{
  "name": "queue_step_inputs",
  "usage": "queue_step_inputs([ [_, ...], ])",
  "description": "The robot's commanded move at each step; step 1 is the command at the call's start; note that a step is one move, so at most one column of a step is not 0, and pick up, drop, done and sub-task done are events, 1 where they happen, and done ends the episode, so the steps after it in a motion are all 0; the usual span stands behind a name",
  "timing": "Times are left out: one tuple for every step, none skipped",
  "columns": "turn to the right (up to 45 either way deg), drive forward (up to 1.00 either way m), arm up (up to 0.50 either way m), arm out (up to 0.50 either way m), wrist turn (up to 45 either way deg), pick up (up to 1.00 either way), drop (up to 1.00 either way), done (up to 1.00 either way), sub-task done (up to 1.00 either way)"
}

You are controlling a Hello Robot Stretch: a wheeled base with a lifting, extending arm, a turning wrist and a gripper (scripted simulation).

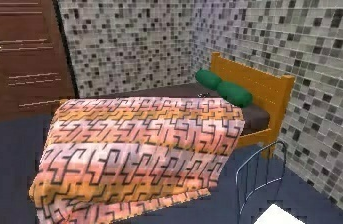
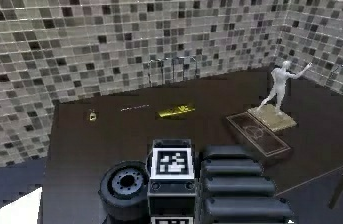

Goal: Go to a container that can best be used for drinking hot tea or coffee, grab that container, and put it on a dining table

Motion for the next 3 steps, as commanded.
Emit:
queue_step_inputs([
  [30.0, 0.00, 0.00, 0.00, 0.0, 0.00, 0.00, 0.00, 0.00],
  [0.0, 0.00, 0.00, 0.48, 0.0, 0.00, 0.00, 0.00, 0.00],
  [0.0, 0.00, 0.00, 0.00, 45.0, 0.00, 0.00, 0.00, 0.00],
])
